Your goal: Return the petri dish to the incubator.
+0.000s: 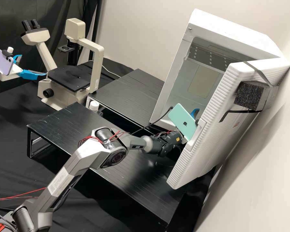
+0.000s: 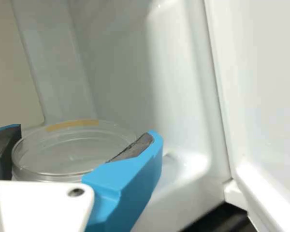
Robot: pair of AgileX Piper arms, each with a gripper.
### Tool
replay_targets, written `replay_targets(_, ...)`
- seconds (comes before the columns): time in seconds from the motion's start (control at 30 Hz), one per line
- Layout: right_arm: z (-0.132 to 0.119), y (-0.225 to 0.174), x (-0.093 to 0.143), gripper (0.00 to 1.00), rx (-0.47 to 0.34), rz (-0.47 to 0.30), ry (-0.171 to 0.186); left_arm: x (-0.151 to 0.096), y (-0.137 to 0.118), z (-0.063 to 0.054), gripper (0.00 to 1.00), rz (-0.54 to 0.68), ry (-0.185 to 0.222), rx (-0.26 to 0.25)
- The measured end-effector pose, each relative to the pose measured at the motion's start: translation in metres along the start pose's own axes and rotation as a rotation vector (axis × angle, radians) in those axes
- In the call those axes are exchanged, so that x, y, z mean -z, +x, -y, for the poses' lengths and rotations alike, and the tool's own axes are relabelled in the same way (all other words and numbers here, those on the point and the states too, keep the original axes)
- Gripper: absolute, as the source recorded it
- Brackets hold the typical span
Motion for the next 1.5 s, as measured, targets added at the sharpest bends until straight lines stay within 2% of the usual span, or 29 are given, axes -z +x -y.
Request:
replay_targets(0.17, 0.003, 0.002, 0.003, 0.00, 0.040, -0.024, -0.045, 0.000, 0.000, 0.000, 1.00, 0.000, 0.000, 0.000)
replay_targets(0.33, 0.005, 0.002, 0.004, 0.00, 0.062, -0.027, -0.071, 0.000, 0.000, 0.000, 1.00, 0.000, 0.000, 0.000)
replay_targets(0.5, 0.013, 0.003, 0.014, 0.00, 0.086, -0.024, -0.075, 0.000, 0.000, 0.000, 1.00, 0.000, 0.000, 0.000)
replay_targets(0.6, 0.018, 0.004, 0.021, 0.00, 0.109, -0.033, -0.105, 0.000, 0.000, 0.000, 1.00, 0.000, 0.000, 0.000)
replay_targets(0.8, 0.025, 0.004, 0.022, 0.00, 0.130, -0.026, -0.114, 0.000, 0.000, 0.000, 1.00, 0.000, 0.000, 0.000)
replay_targets(1.47, 0.021, 0.005, 0.024, 0.00, 0.125, 0.002, -0.123, 0.000, 0.000, 0.000, 1.00, 0.000, 0.000, 0.000)
replay_targets(1.5, 0.021, 0.005, 0.023, 1.00, 0.126, 0.007, -0.124, 0.000, 0.000, 0.000, 1.00, 0.000, 0.000, 0.000)
